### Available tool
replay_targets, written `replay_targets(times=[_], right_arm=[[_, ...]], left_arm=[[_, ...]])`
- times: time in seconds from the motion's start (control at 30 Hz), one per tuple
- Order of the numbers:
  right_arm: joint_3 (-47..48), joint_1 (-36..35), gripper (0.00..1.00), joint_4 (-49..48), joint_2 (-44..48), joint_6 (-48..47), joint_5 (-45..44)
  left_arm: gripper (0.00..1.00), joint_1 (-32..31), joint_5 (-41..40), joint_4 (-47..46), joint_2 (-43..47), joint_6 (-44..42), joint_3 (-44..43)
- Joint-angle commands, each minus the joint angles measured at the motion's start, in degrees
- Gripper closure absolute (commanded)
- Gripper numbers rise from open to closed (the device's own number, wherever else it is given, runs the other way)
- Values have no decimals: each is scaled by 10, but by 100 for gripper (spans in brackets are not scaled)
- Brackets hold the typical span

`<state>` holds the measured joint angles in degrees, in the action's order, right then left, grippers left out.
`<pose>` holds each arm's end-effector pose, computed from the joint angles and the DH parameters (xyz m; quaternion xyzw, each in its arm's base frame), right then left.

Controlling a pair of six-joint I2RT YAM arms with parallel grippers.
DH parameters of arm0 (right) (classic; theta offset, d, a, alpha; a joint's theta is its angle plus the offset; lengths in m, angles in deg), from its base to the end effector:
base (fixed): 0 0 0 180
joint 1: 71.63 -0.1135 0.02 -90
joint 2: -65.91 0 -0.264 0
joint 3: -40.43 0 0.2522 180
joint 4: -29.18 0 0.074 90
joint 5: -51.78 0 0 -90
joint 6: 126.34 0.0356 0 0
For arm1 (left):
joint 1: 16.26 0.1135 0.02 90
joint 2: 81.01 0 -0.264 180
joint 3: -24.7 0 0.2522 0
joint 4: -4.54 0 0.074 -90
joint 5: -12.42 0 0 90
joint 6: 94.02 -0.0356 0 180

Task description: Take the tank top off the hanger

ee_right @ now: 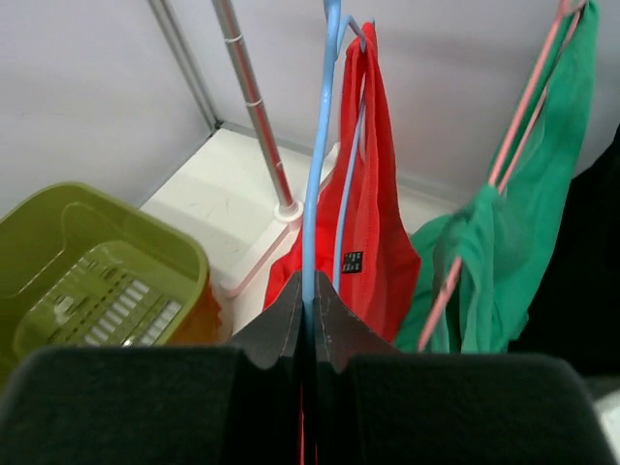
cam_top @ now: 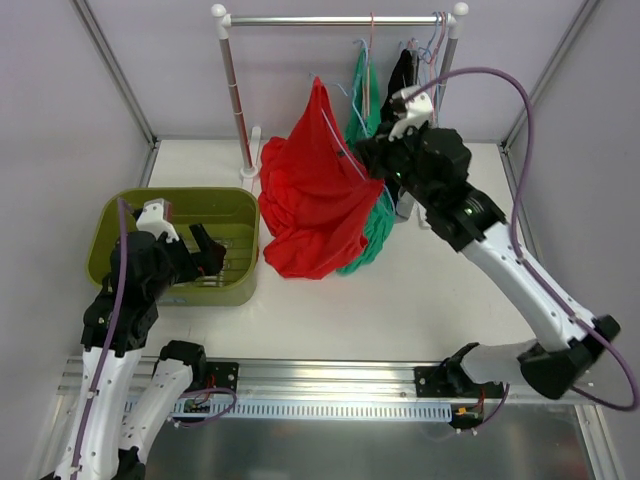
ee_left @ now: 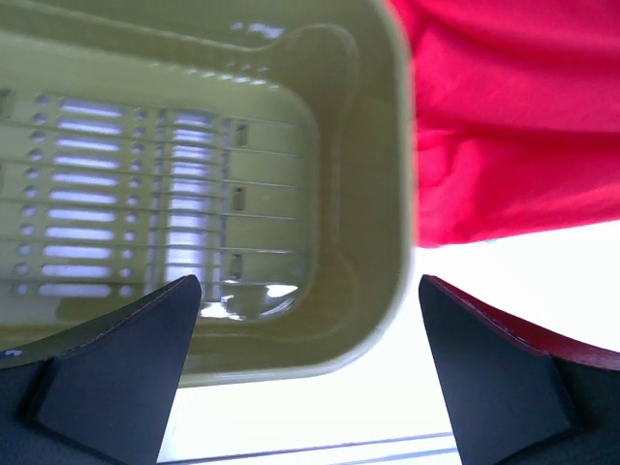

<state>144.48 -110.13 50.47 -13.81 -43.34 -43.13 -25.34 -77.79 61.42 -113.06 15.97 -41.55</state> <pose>0.2461 0.1918 0.4830 -0.2372 0.6460 0.1684 0.7057 0.1046 -0.0166 0.3531 -0.0801 0.8285 -0.1376 0.5369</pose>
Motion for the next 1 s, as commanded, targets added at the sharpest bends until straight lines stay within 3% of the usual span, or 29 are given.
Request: replay_targets(times=[0.0,0.1,0.2,0.3,0.37,0.43,0.47,0.57,0.67,0.8,0.97], right_arm=[[-86,-1,100,-53,118,24,28],[-166,-2,100,-42,227,53,43],[-188,-1,100,17,329,65,43],[-148,-2,100,121,403,61,24],[-118,-1,100,188,444,60,10],[-50,-2,100,235,455,48,2],[-22,-1,100,288,454,45,-2],[49,-1,100,359,450,31,-5],[59,-1,100,388,457,26,-9],[56,-1,100,403,486,24,-15],[67,-2,100,425,486,23,-3]], left_arm=[[1,-8,71,-36,-17,-9,-71],[1,-9,105,-58,-62,-8,-128],[1,-25,131,-71,-123,7,-195],[1,-119,83,-80,-188,6,-277],[1,-242,-20,-84,-228,-22,-326],[1,-328,-87,-84,-302,-52,-417],[1,-400,-132,-86,-327,-81,-449],[1,-492,-160,-95,-427,-127,-607],[1,-530,-153,-128,-508,-166,-695],[2,-541,-71,-169,-601,-188,-771],[19,-544,-23,-203,-672,-208,-817]])
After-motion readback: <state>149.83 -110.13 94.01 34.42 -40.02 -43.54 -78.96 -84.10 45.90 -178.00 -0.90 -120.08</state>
